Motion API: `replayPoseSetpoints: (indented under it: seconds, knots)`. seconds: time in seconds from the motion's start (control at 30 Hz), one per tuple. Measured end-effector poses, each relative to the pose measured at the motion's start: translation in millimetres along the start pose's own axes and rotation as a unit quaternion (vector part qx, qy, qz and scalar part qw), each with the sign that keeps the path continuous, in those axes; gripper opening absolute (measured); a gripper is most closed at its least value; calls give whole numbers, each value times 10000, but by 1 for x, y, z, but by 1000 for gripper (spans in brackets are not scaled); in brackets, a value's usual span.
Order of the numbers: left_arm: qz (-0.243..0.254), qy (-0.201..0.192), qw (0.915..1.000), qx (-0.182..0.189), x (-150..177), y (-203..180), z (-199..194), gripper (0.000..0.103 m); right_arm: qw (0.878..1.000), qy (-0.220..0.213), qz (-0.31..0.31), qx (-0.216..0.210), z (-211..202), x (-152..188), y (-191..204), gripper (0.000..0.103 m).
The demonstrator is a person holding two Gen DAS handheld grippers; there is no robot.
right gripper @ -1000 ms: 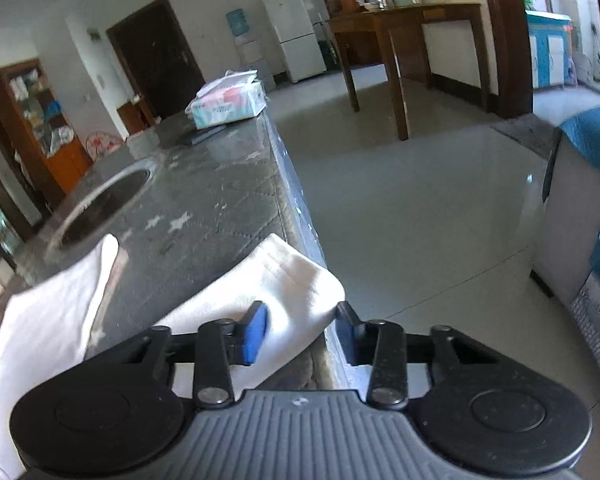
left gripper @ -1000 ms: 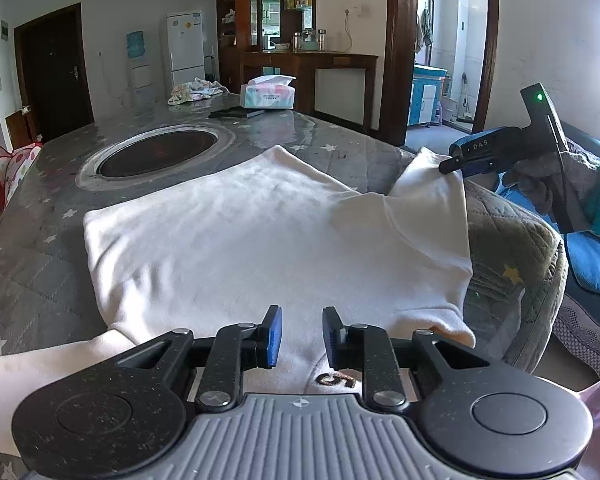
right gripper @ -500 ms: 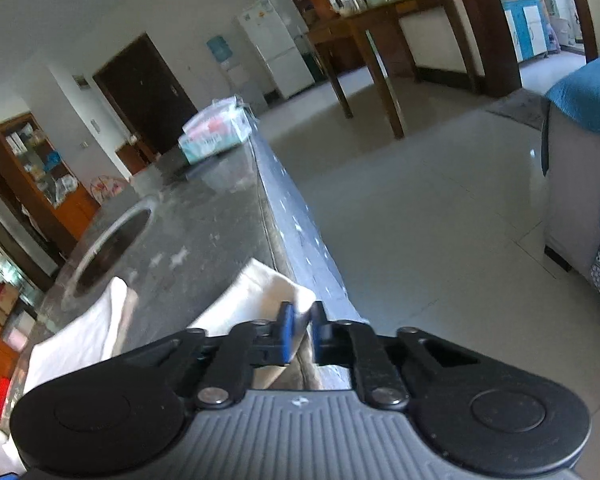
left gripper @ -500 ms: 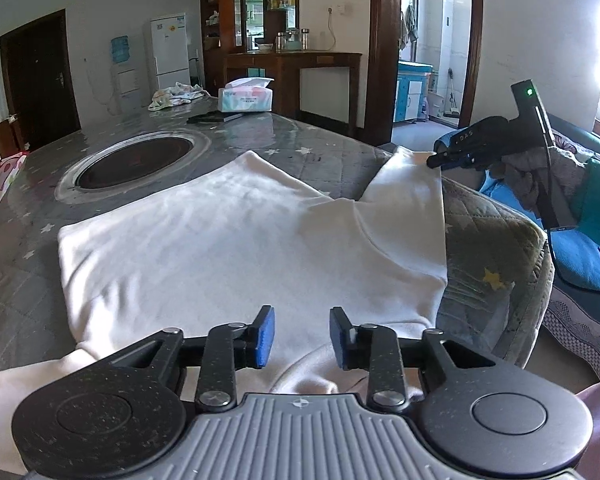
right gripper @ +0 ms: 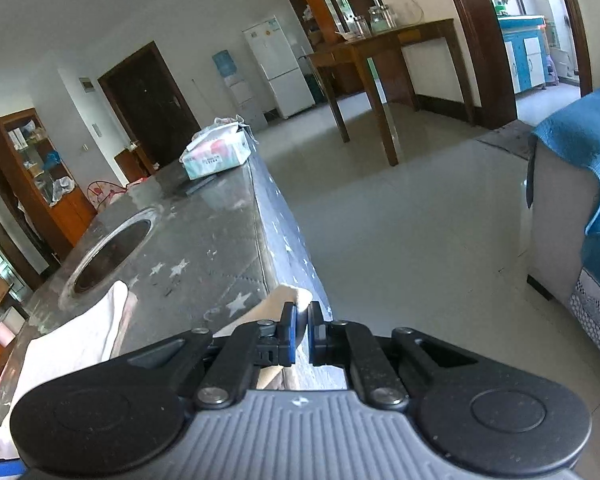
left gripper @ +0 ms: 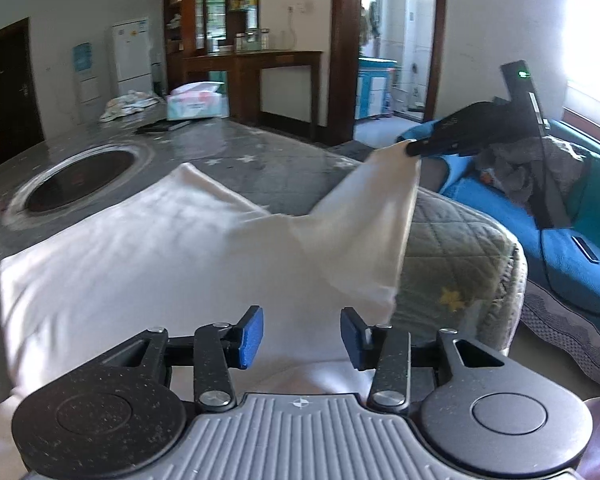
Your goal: Fold clothes
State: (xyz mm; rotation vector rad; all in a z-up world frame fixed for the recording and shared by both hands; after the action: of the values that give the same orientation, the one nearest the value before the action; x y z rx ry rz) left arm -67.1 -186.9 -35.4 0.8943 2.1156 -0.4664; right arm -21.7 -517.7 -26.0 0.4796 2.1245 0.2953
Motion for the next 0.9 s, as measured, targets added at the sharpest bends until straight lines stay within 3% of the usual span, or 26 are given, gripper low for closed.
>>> replayPoseSetpoints:
  seconds: [0.2,0.37,0.47,0.6,0.73,0.9]
  knots:
    - [168,-51,9991,389,-5,-26,11,50,9988,-266,-268,-308,-20,-21,33,5]
    - [189,13,9972,727,-2,-43,22,50,9937,-422,-789,-682,-38,-40,82,5]
    - [136,-50,9973,721,-1,-40,17,50,9871,-479,-1168,-983,-49,-46,121,5]
    - [-185,-342,9978,533,-2,-14,-8,53,9739,-438,-1689,-1450,-61,-43,179,5]
    - [-583,-543,9968,47,9,25,-41,55,9540,-256,-2251,-1962,-67,-27,243,5]
    - [-1158,-691,9894,-539,33,71,-78,55,9230,300,-2894,-2519,-50,22,315,5]
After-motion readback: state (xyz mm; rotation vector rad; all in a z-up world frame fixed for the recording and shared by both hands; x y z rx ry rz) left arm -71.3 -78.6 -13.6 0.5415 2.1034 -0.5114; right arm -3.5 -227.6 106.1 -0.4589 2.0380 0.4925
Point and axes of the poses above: each gripper's, at about its wrist camera, not at the fingertips, and z roughly the way its jaws point, y to its left, x to its underside, the point moved 10 cm from there along z, roughly the way its jaws point, and after that the axes turned 1 degree about -z, right-handed, at the moved point
